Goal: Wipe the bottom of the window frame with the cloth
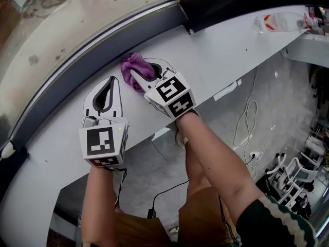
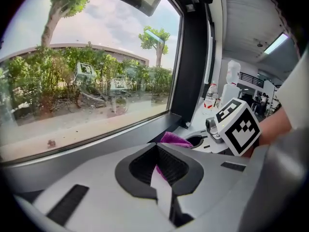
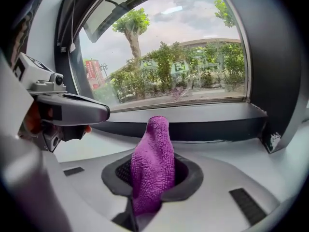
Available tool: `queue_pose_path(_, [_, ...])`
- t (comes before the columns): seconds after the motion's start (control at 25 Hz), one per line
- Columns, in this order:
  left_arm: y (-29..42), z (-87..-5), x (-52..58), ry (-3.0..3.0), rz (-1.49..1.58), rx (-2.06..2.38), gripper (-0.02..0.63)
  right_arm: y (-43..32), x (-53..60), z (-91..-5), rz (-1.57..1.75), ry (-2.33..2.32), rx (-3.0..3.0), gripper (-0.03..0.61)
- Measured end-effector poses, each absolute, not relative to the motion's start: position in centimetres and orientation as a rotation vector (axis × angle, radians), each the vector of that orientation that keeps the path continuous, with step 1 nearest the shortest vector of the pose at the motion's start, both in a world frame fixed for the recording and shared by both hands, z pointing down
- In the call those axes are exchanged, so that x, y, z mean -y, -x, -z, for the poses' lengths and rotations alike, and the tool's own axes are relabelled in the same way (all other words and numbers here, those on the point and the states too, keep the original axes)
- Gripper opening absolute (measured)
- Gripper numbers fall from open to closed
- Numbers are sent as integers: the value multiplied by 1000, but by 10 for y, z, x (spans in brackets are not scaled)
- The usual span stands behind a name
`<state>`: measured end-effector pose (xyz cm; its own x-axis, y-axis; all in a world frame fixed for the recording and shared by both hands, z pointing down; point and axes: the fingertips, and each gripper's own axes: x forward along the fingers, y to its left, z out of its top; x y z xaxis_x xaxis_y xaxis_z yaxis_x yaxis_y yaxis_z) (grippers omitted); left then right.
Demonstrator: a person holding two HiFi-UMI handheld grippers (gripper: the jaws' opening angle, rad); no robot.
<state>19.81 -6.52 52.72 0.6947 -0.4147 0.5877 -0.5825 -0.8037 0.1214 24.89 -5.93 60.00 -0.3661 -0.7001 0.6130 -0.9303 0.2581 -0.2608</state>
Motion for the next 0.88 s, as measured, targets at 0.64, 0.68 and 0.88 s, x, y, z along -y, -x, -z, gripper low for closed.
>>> queue_pose_path(0.64, [-292, -545, 51, -2670, -826, 644, 8, -351, 50, -602, -759, -1579, 2071, 95])
queue_pose_path(0.68, [-298, -546, 50, -2674, -831, 638, 8, -358, 49, -603, -760, -1586, 2060, 95])
queue_pose_path(0.88, [-332, -548, 47, -2699, -812, 600, 8, -391, 46, -601, -732, -1621, 2011, 95])
